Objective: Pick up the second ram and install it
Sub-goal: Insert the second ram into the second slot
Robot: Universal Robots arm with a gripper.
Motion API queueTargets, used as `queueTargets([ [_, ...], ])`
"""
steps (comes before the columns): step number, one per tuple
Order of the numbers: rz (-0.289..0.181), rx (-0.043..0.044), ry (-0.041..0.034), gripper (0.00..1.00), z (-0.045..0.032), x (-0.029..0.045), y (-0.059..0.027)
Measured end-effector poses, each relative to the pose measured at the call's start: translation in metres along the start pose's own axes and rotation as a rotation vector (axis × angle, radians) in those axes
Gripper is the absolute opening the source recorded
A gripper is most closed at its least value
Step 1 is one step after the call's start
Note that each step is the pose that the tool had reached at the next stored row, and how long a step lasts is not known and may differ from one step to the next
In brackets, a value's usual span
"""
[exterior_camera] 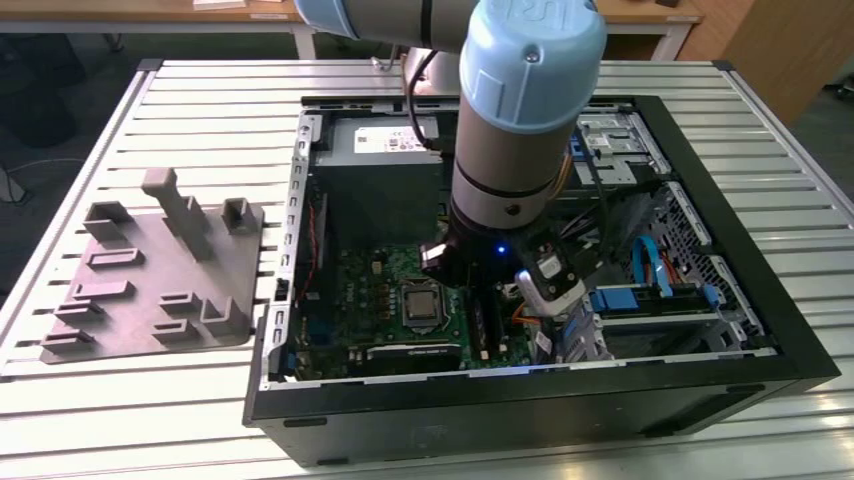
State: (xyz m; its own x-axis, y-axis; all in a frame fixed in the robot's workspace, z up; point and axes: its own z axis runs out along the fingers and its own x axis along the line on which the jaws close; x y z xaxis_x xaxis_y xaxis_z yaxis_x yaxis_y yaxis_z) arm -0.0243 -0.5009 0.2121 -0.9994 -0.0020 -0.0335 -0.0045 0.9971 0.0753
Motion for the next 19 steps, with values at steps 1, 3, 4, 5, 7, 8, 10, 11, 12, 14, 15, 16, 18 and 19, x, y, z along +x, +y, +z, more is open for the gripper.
queueTargets([
  [1, 0.0, -0.0001, 0.0, 0.14, 0.0005, 0.0, 0.0],
  [3, 0.0, 0.0007, 0.0, 0.14, 0.0015, -0.0002, 0.0],
  [4, 0.0, 0.0016, 0.0001, 0.14, 0.0018, -0.0004, -0.0001],
  [5, 0.0, 0.0022, 0.0, 0.14, 0.0023, -0.0005, -0.0001],
  [7, 0.0, 0.0033, 0.0001, 0.14, 0.0027, -0.0007, -0.0002],
  [8, 0.0, 0.0033, 0.0001, 0.14, 0.0029, -0.0009, -0.0003],
  [10, 0.0, 0.003, 0.0, 0.14, 0.0037, -0.0013, -0.0003],
  [11, 0.0, 0.0031, 0.0001, 0.14, 0.004, -0.0014, -0.0003],
  [12, 0.0, 0.0033, 0.0001, 0.14, 0.0043, -0.0015, -0.0003],
  [14, 0.0, 0.0027, -0.0001, 0.14, 0.0051, -0.0017, -0.0003],
  [15, 0.0, 0.0027, -0.0001, 0.14, 0.0055, -0.0017, -0.0003],
  [16, 0.0, 0.0028, -0.0001, 0.14, 0.0055, -0.0017, -0.0003],
  [18, 0.0, 0.0031, 0.0, 0.14, 0.0054, -0.0017, -0.0004],
  [19, 0.0, 0.0031, 0.0, 0.14, 0.0054, -0.0017, -0.0004],
])
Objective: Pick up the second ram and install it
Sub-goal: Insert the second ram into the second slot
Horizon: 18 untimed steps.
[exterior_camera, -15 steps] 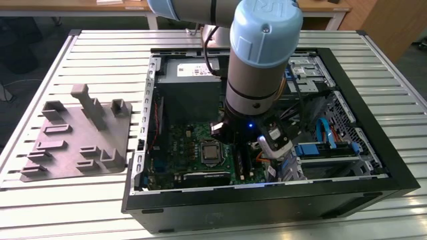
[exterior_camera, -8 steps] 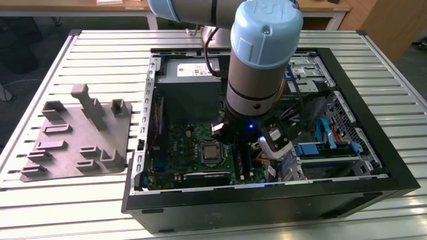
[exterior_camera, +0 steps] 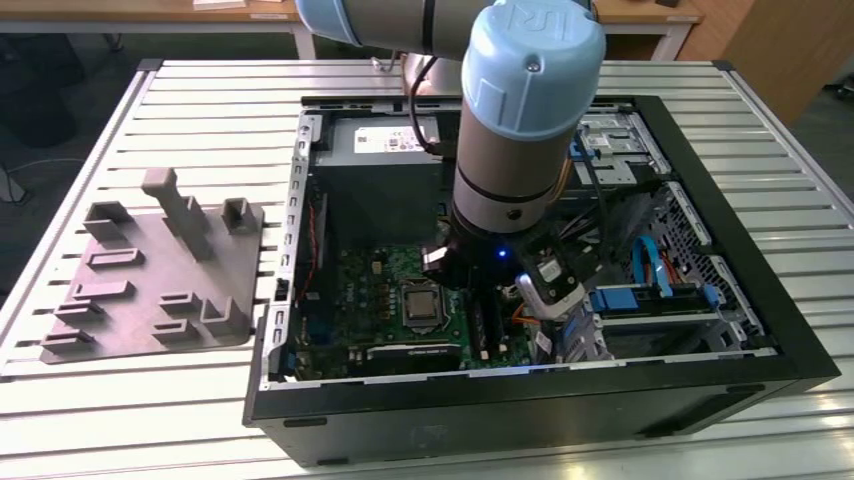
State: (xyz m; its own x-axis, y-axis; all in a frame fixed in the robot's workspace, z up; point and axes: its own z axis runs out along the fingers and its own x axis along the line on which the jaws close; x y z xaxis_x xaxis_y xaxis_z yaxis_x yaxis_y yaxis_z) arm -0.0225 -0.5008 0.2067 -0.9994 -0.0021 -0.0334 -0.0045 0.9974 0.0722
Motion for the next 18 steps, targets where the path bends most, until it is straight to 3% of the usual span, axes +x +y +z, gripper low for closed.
queueTargets([
  [5, 0.0, -0.0001, 0.0, 0.15, 0.0002, 0.0, 0.0],
  [6, 0.0, -0.0001, -0.0001, 0.21, 0.0002, 0.0, 0.0],
  [8, 0.0, 0.0, 0.0, 0.21, -0.0005, 0.0, 0.0],
  [18, 0.0, 0.0038, 0.0, 0.21, -0.0388, -0.0013, 0.0047],
])
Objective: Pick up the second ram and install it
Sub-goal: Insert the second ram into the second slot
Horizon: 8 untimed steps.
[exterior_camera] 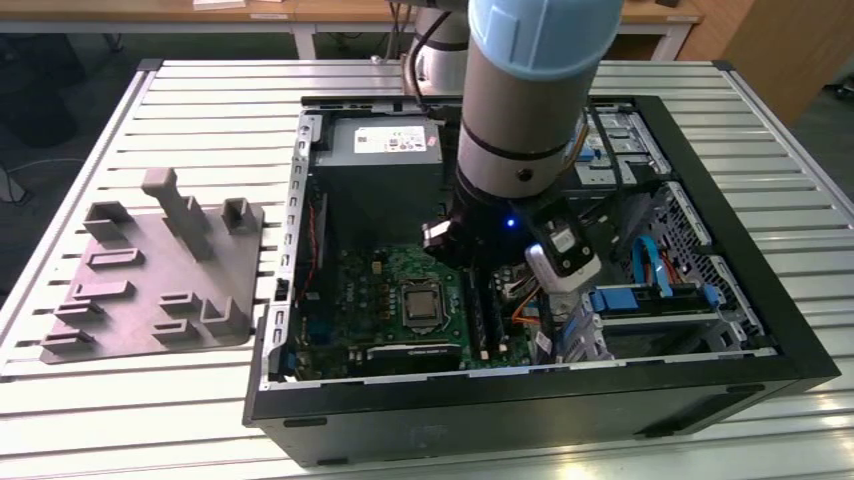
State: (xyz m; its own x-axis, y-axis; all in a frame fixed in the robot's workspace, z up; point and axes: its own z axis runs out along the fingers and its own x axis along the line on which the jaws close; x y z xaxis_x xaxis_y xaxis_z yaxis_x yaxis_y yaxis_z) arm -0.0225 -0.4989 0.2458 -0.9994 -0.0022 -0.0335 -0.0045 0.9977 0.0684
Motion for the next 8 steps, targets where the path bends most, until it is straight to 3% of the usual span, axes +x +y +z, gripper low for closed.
queueTargets([
  [2, 0.0, 0.0019, 0.0001, 0.13, -0.0064, -0.0003, 0.0018],
  [5, 0.0, 0.003, 0.0001, 0.11, -0.013, -0.0005, 0.0039],
  [8, 0.0, 0.0026, -0.0001, 0.11, -0.0138, -0.0005, 0.004],
])
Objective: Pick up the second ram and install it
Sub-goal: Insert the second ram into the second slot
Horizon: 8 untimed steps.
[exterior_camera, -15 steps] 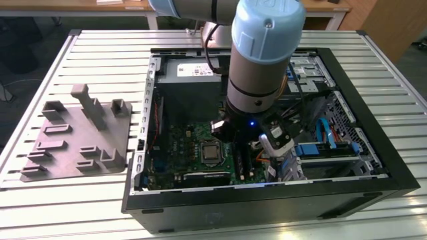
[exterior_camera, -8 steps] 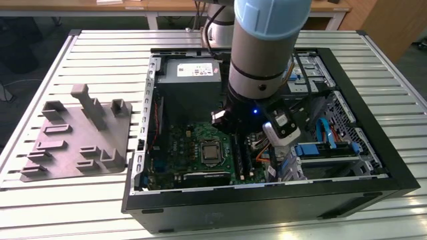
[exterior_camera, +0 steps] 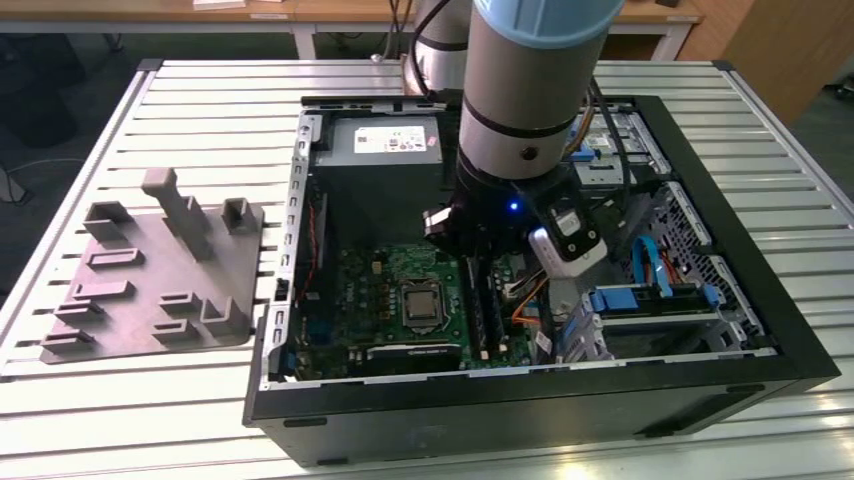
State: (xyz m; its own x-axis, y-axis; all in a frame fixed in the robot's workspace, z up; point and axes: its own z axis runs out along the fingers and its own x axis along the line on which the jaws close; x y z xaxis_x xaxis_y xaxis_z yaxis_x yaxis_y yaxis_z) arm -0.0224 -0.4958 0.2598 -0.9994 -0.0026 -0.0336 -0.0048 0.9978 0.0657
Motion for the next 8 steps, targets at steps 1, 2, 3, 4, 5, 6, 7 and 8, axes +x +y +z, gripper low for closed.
queueTargets([
  [1, 0.0, 0.0001, 0.0, 0.11, -0.0001, 0.0, 0.0],
  [2, 0.0, 0.0003, 0.0001, 0.11, -0.0002, 0.0, -0.0001],
  [3, 0.0, 0.0003, 0.0001, 0.11, -0.0003, 0.0, 0.0],
  [4, 0.0, 0.0003, 0.0001, 0.11, -0.0003, 0.0, 0.0],
  [5, 0.0, 0.0002, 0.0001, 0.11, -0.0004, 0.0, 0.0],
  [6, 0.0, 0.0003, 0.0001, 0.11, -0.0004, 0.0, 0.0],
  [7, 0.0, 0.0003, 0.0001, 0.11, -0.0005, 0.0, 0.0],
  [8, 0.0, 0.0004, 0.0001, 0.11, -0.0006, 0.0, 0.0],
])
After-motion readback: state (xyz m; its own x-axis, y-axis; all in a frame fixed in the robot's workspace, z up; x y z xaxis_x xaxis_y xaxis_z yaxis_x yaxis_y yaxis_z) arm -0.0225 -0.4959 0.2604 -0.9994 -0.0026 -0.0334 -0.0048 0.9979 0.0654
